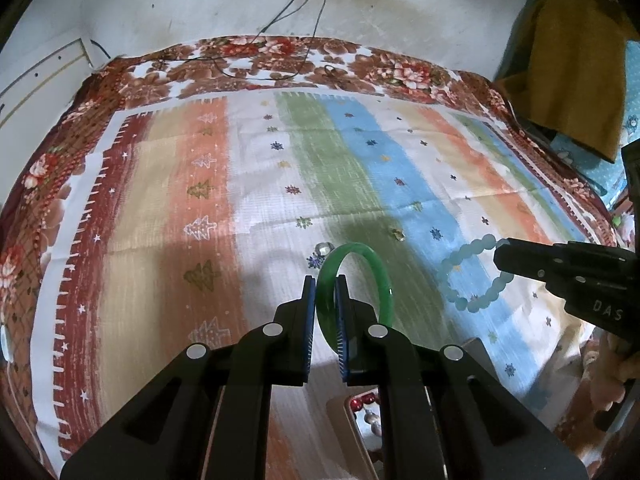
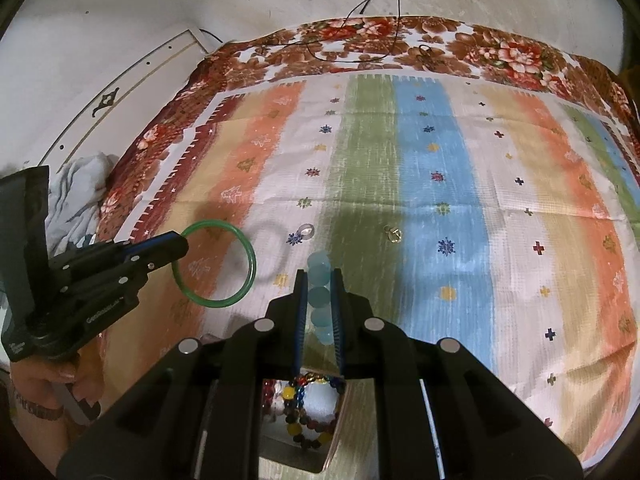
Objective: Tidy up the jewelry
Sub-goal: 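Carry both pieces over the tin and open both tools to drop them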
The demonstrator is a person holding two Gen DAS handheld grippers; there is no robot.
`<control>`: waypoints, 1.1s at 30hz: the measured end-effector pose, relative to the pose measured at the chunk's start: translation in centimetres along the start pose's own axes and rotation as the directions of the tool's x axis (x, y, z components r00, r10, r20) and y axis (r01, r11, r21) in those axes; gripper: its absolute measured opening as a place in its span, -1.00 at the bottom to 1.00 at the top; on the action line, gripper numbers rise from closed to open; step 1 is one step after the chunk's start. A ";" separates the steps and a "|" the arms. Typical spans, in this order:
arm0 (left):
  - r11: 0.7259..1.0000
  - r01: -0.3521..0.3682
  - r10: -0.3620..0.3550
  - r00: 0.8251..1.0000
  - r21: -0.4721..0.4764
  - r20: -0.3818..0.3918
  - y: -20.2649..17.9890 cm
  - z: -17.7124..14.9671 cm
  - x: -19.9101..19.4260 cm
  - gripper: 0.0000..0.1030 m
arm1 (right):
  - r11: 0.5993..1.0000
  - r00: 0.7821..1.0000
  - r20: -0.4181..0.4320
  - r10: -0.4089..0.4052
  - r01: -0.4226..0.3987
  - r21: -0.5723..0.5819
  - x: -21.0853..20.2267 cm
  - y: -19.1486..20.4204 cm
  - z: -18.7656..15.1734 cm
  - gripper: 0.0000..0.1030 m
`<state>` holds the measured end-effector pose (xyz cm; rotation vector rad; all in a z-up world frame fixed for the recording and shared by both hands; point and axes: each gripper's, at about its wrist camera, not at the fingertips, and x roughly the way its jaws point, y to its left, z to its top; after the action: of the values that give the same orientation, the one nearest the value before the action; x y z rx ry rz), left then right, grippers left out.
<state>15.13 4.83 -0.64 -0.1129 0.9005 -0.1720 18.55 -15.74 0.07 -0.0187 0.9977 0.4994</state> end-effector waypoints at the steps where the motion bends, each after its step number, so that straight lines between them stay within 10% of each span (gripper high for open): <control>1: 1.000 0.001 -0.001 1.000 0.001 0.002 -0.1 0.0 -0.1 -0.82 | 1.000 1.000 0.001 0.001 -0.001 0.000 -0.1 0.0 -0.1 -0.75; 33: 0.995 0.065 -0.068 0.997 0.080 0.035 -3.2 -4.7 -4.5 -0.81 | 0.996 0.997 0.017 0.077 -0.076 -0.056 -4.0 2.6 -5.0 -0.75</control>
<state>8.41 2.42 0.47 -0.0727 0.8518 -0.2657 11.74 -16.23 1.03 -0.0247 0.9683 0.5963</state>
